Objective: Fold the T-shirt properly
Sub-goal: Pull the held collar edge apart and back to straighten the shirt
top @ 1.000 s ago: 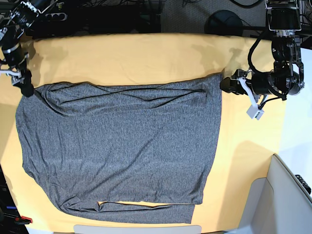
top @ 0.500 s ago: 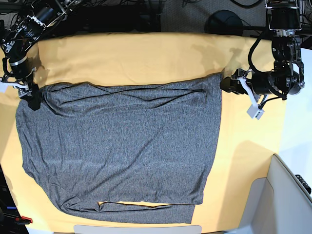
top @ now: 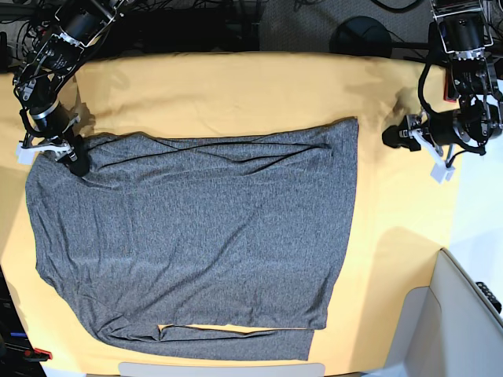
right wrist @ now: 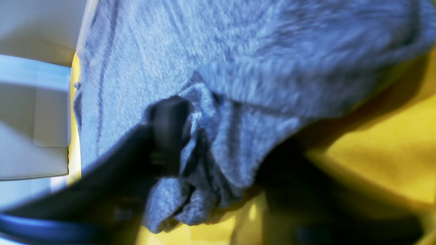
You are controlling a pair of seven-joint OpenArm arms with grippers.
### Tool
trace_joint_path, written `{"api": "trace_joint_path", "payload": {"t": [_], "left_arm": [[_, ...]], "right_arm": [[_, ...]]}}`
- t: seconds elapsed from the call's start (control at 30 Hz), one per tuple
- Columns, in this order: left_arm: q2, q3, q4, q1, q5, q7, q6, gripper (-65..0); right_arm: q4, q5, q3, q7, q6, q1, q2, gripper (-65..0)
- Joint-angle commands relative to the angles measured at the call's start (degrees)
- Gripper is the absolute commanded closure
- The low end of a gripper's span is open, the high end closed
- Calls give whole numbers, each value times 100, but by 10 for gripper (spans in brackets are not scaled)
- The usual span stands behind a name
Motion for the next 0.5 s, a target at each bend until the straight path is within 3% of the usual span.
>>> {"api": "trace_joint_path", "payload": {"t": [0.0, 0.07, 0.47], "left_arm": [[-101, -9, -47, -221, -132, 8, -9, -266], [14, -9, -417, -309, -132, 8, -17, -266], [735, 0, -724, -388, -132, 8, -9, -265]], "right_arm": [[-72, 109, -55, -243, -109, 12, -79, -61], [-81, 109, -108, -243, -109, 12, -88, 0], [-81, 100, -240, -243, -109, -14, -70, 0]]}}
